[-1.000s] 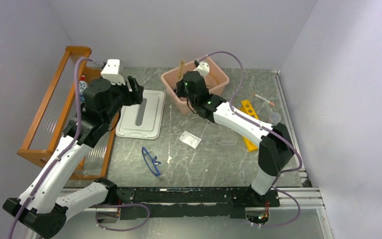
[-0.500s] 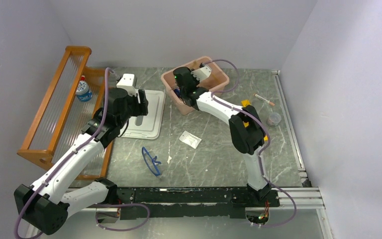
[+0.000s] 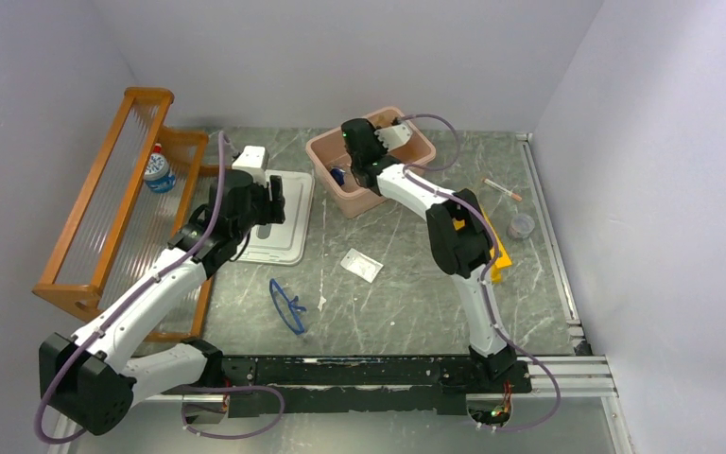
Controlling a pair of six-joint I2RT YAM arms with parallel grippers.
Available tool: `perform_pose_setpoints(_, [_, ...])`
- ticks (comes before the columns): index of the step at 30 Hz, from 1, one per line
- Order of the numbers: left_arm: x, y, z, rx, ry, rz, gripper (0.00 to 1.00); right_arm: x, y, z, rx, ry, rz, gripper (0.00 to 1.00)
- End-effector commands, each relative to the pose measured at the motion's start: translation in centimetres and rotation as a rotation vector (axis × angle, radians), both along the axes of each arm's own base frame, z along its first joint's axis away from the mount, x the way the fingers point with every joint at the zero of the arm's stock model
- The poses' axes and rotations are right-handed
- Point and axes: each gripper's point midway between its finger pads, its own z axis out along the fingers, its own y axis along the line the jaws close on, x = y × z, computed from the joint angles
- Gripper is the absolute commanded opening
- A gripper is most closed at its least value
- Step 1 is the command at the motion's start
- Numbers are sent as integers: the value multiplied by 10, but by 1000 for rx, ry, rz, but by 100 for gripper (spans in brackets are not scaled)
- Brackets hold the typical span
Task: Organize the chemistry lab equipment
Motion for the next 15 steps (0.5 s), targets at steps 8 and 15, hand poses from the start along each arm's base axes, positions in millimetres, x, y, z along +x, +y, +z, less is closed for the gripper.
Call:
perform_pose_setpoints(8, [7,3,-3,20,-15,14,69,10,7,-16,-61,56,-43,32])
perform_pose_setpoints(15, [7,-3,-6,8,0,-17,69,1,3,17,-97,9,-5,46])
